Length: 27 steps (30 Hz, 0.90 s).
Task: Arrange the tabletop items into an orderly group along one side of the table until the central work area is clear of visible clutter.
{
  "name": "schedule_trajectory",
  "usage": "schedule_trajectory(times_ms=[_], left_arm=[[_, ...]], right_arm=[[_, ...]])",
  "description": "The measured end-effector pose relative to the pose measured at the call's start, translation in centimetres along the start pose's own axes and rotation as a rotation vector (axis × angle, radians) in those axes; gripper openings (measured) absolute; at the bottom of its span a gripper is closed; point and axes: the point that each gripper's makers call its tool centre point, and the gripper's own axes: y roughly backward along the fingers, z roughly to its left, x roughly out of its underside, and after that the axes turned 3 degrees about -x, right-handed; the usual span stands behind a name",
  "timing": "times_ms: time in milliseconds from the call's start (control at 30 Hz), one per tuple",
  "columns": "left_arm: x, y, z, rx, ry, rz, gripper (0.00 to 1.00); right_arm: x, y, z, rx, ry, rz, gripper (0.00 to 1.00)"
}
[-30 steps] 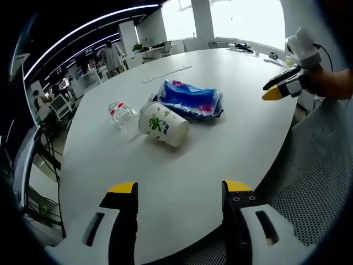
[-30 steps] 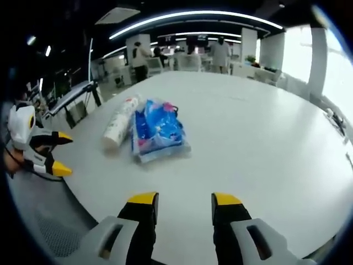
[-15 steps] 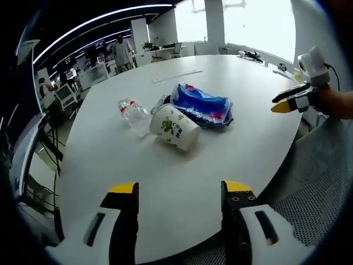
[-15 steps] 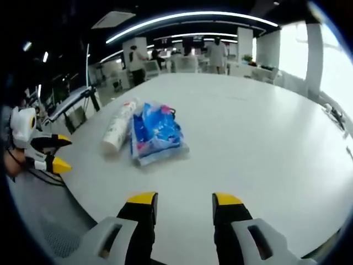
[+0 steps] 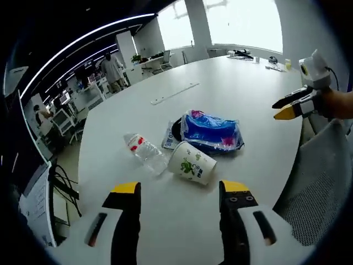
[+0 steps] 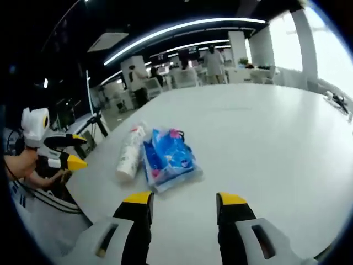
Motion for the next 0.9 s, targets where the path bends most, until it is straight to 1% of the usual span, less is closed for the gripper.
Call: schedule_trajectory(times_ms=[67,133,200,333,400,500,633,733,900], left_arm=[[-1.1,-0.3,0.2,0.011,0.000,-0.022,0.59],[-2.0,-0.7,0.4,0.028,0.001,-0.031,0.59],[-2.8,-1.1,0.6,0.040,-0.014,-0.038,0.59],[-4.0,-1.9,0.9,0.068,-0.032,-0.045,0.57],[-4.6,-2.3,1.0,0.083,-0.040,-0.044,0.54],[-5.1,-3.1,0.9,0.103,-0.061,-0.040,0.51],[-5.7,-4.6,0.7,0.125,-0.090,-0.032,0.50],[-6.1,-5.9,0.5,0.145,-0.100,-0.026,0.49],[-6.5,-8.6,-0.3,0.193,-0.126,0.004,0.46]], right_arm=[[-0.2,-0.3,0.6,-0.014,-0.011,-0.007,0.45],[-0.4,-0.6,1.3,-0.036,-0.042,-0.014,0.44],[-0.3,-0.8,1.8,-0.054,-0.075,-0.019,0.44],[0.4,-1.4,2.5,-0.075,-0.103,-0.002,0.44],[0.8,-1.7,2.9,-0.086,-0.117,0.009,0.43],[1.2,-2.0,3.2,-0.098,-0.139,0.019,0.43],[1.3,-2.4,3.2,-0.103,-0.171,0.023,0.42],[1.3,-2.9,2.8,-0.100,-0.208,0.024,0.42],[1.7,-4.0,2.1,-0.095,-0.260,0.037,0.41]])
